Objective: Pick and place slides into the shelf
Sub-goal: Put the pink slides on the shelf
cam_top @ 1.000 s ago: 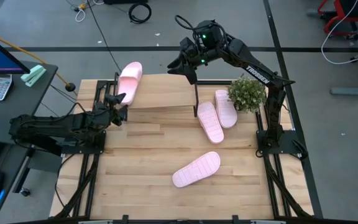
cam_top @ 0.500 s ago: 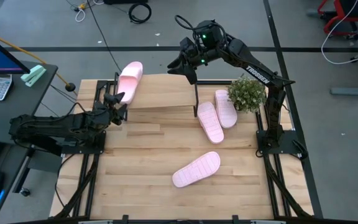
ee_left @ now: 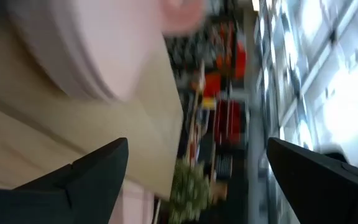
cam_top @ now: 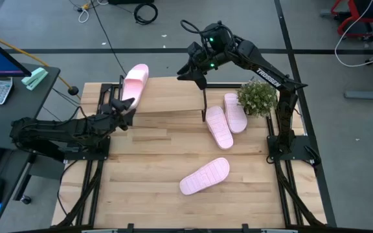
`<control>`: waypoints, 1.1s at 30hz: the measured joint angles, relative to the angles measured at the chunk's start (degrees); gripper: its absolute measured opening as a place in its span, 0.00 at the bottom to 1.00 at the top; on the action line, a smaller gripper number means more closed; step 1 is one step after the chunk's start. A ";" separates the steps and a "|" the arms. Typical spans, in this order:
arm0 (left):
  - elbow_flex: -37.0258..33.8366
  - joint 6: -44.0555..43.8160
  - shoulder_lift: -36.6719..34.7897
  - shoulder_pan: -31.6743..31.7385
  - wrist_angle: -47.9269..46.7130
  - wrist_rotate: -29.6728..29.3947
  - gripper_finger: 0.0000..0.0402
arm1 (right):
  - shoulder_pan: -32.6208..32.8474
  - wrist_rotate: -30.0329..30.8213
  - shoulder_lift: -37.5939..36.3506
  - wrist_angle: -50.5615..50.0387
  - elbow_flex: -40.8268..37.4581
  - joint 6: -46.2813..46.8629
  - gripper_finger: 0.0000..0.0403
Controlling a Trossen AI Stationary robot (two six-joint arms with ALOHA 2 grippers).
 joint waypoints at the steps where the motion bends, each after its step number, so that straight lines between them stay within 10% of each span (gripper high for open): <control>1: 0.00 2.86 0.00 -0.27 1.67 1.38 0.97 | 0.00 0.00 0.00 -0.46 0.00 0.00 0.35; 13: 1.03 22.13 3.20 -1.74 12.32 17.08 0.93 | 0.42 -6.29 -0.68 -17.95 0.00 -6.17 0.35; 19: 9.04 30.14 12.88 -2.91 12.33 18.17 0.89 | 1.84 -6.34 -1.62 -31.36 0.00 -12.35 0.35; 33: 28.94 48.14 34.21 -3.27 4.54 42.91 0.88 | 7.80 -5.18 -8.12 -37.57 -1.91 -13.13 0.35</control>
